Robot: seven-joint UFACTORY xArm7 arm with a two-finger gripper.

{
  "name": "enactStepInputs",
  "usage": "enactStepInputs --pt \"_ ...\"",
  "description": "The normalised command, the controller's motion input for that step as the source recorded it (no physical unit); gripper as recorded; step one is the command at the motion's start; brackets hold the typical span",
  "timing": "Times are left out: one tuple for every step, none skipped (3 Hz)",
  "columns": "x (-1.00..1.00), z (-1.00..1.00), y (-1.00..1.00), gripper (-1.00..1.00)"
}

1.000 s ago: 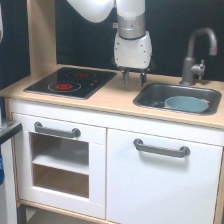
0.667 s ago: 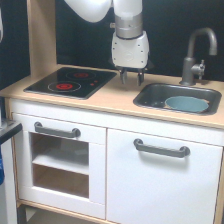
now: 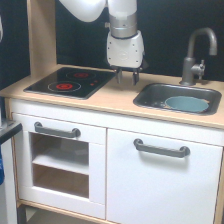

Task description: Place the pot in the sink

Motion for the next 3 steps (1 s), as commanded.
enactStepInputs --pt "-0.29 0.36 -0.08 1.00" --pt "-0.31 0.37 -0.09 1.00" --pt "-0.34 0.42 -0.11 1.00"
